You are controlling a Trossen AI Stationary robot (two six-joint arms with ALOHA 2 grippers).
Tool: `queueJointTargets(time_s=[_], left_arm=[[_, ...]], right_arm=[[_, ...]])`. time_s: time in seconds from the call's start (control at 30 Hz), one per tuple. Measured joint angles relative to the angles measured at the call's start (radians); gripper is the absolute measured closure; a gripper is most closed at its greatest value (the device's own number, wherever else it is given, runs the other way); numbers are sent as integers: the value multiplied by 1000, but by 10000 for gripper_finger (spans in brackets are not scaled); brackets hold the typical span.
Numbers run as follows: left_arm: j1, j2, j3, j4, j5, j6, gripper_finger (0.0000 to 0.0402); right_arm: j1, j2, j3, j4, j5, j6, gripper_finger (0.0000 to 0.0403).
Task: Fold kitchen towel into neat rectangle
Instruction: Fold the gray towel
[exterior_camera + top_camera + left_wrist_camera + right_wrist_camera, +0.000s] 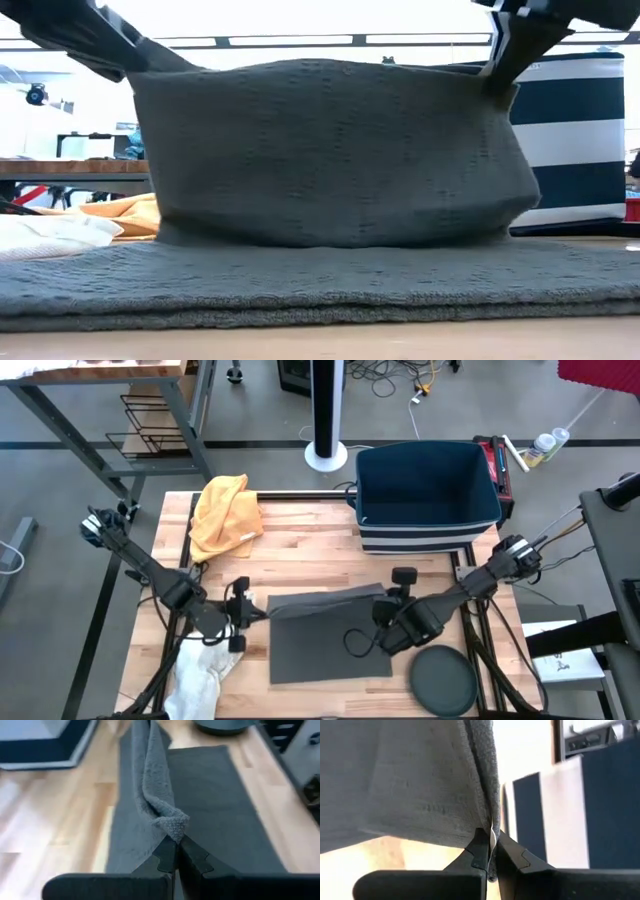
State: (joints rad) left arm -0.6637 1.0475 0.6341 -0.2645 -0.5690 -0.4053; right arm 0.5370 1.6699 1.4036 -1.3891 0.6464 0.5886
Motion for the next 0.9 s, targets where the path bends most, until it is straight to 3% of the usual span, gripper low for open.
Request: queueJointTargets(time_s=[0.17, 0.33, 0.57, 0.73, 0.9], left_arm=[[-9, 56, -9, 10, 38, -43, 401], [-10, 73, -9, 23, 38, -53, 401], [-12, 46, -9, 11, 49, -58, 401], [-12, 4, -9, -10, 24, -57, 401], [-35, -48, -7, -92, 29, -112, 401]], right_arm=[[3, 0, -5, 31, 17, -63, 394], [-15, -6, 15, 30, 181, -175, 394], [-96, -8, 40, 80, 385, -452, 394], [-184, -8, 36, 202, 390, -658, 394], [-258, -6, 27, 386, 295, -847, 394]])
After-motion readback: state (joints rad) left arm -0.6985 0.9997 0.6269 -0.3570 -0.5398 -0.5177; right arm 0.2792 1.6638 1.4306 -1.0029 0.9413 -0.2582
